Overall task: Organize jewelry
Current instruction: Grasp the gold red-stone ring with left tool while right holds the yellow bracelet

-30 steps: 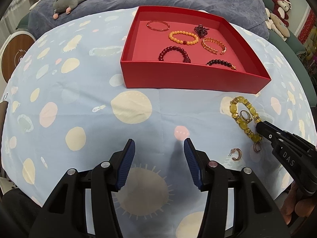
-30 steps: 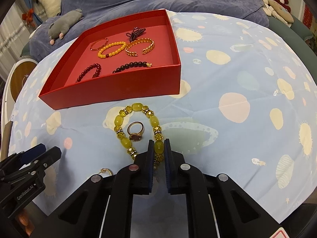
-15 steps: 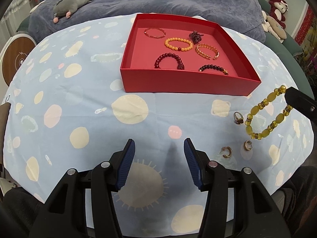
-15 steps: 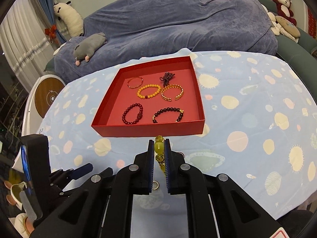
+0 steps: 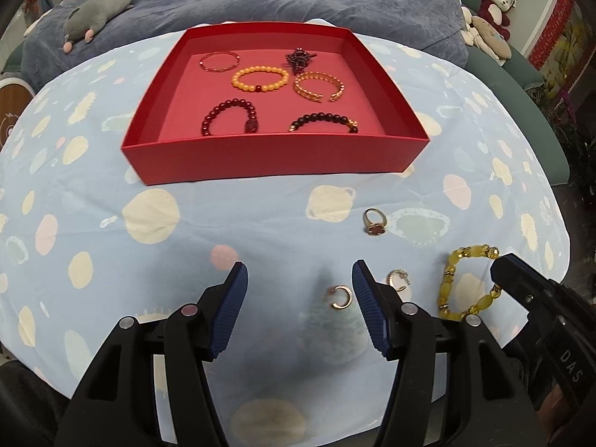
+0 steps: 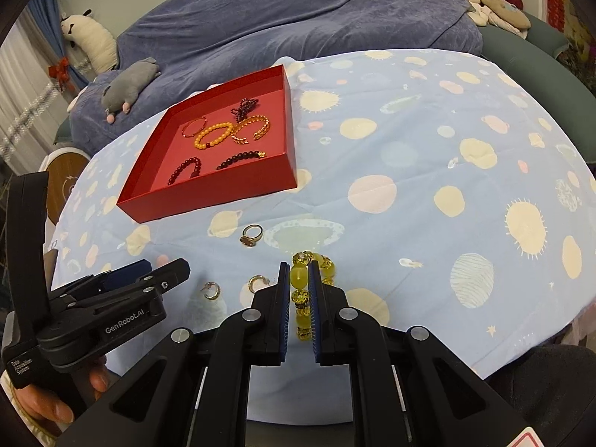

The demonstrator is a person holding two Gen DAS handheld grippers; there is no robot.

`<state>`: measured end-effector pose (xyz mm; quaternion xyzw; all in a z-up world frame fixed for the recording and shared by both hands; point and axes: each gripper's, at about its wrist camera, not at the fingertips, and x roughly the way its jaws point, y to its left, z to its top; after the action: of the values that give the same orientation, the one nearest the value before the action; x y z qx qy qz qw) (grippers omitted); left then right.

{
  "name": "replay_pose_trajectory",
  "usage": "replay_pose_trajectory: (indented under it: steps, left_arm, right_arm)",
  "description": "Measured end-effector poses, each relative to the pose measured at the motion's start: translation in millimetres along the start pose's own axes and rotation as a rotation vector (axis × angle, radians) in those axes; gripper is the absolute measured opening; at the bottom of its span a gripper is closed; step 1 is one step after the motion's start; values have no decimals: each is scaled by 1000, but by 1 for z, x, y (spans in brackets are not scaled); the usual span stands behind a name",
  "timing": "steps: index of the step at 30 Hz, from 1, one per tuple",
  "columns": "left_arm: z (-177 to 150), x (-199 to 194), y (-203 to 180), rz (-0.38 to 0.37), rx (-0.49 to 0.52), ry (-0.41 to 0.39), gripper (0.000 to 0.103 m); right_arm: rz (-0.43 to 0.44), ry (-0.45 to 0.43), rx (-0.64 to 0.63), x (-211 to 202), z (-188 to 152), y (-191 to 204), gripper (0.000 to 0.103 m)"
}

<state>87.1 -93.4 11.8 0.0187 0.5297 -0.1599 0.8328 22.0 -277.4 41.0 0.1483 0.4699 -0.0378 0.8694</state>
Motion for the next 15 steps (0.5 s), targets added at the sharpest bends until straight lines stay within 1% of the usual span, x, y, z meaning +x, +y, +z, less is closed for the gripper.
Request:
replay_pose_trajectory:
  steps: [4, 10, 11, 15]
  left_arm:
    - [9, 12, -18, -25, 12, 14, 55]
    - [17, 31, -37, -39, 36, 31, 54]
    - [19, 34, -39, -41, 44, 35, 53]
    - [21, 44, -43, -51, 58, 52, 38]
  right_arm:
    - [10, 13, 17, 7, 1, -6, 10]
    - [21, 36, 43, 20, 1, -12, 10]
    - [23, 38, 47, 21, 2, -14, 10]
    - [24, 45, 67, 25, 3, -18, 10]
